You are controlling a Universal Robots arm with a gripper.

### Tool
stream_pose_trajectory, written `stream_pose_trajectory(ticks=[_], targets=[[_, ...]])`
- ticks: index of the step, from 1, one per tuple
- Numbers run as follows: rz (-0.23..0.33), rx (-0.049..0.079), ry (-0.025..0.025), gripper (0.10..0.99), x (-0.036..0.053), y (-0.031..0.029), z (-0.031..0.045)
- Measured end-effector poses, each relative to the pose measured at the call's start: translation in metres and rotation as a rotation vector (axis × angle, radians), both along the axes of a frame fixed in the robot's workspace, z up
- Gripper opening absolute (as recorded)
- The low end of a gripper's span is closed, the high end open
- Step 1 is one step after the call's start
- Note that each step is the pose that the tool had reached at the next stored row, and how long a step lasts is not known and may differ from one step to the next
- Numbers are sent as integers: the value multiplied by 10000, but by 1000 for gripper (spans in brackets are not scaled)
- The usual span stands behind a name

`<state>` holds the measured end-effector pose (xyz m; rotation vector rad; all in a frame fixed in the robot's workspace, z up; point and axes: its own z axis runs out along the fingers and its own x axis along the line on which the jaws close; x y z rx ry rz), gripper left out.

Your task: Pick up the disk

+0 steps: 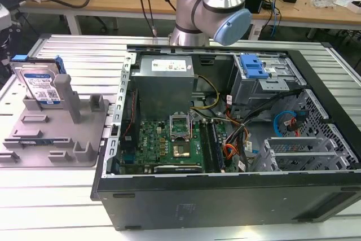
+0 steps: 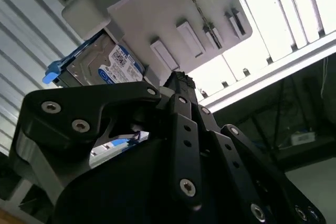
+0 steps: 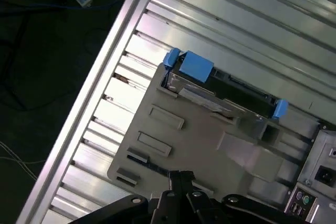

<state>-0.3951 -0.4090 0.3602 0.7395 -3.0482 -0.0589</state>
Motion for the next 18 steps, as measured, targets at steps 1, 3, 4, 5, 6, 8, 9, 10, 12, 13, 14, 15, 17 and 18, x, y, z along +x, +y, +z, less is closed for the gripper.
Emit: stream_pose_trajectory(ticks=[1,3,4,5,6,8,9,10,12,13,14,15,17,18], targets=[[300,0,0,106,2,0,0],[720,0,1,106,5,0,-1],[998,0,0,106,7,0,-2],[1205,-1,0,106,9,0,-2],[1395,0,0,106,10,0,-2],[1935,-1,1,169,14,0,-2],[2088,0,1,169,15,0,-3],[2279,-1,1,235,16,0,-3],[2731,0,1,357,20,0,-4],[3149,0,1,416,22,0,-4],[3335,0,0,475,24,0,-4],[3726,0,0,537,28,0,-5],[4047,0,0,600,32,0,-6],[4275,0,1,600,34,0,-6]])
